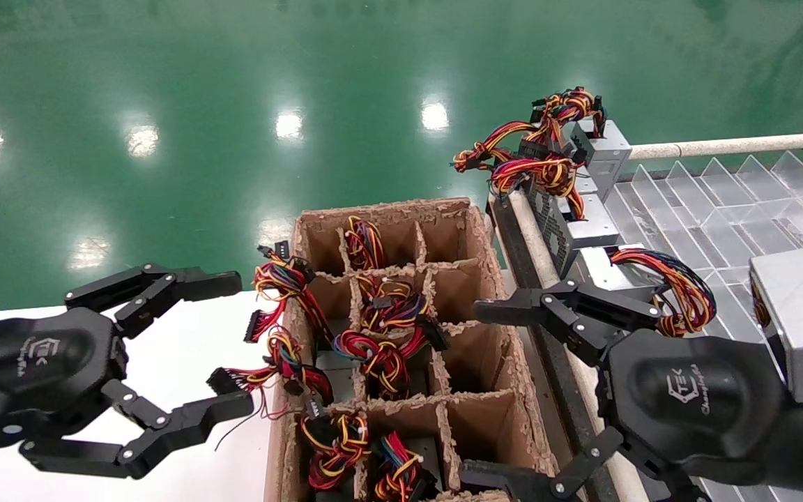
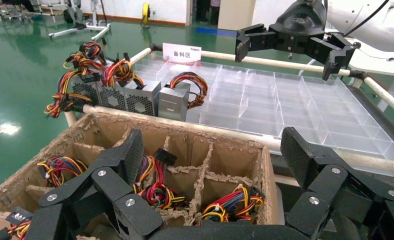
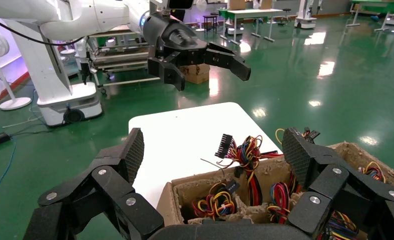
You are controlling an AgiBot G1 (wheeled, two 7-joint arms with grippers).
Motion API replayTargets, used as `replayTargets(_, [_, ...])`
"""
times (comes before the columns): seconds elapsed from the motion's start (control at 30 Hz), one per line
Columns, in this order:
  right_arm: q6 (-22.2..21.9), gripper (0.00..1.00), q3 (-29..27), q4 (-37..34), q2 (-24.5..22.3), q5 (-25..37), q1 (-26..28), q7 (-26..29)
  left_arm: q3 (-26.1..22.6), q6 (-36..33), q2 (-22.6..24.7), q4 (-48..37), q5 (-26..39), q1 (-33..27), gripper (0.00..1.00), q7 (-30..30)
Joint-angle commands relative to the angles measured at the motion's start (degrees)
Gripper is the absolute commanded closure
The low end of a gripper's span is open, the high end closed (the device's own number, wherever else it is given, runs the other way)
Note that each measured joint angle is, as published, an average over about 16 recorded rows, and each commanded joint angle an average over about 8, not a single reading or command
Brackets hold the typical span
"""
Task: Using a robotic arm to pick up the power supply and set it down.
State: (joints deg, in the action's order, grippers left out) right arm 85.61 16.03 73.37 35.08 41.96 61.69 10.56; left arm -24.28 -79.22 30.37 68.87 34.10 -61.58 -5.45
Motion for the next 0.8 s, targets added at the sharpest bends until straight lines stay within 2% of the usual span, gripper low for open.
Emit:
replayTargets(0.03, [0.0, 0.00, 0.0, 0.0, 0.0, 0.0, 0.0, 0.0, 0.0, 0.0, 0.0, 0.0, 0.0, 0.0, 0.00, 0.0])
replayTargets(0.8, [-0.1, 0.00, 0.0, -0.1, 0.1, 0.1, 0.1, -0.1, 0.0, 0.0, 0.0, 0.0, 0.0, 0.0, 0.00, 0.0])
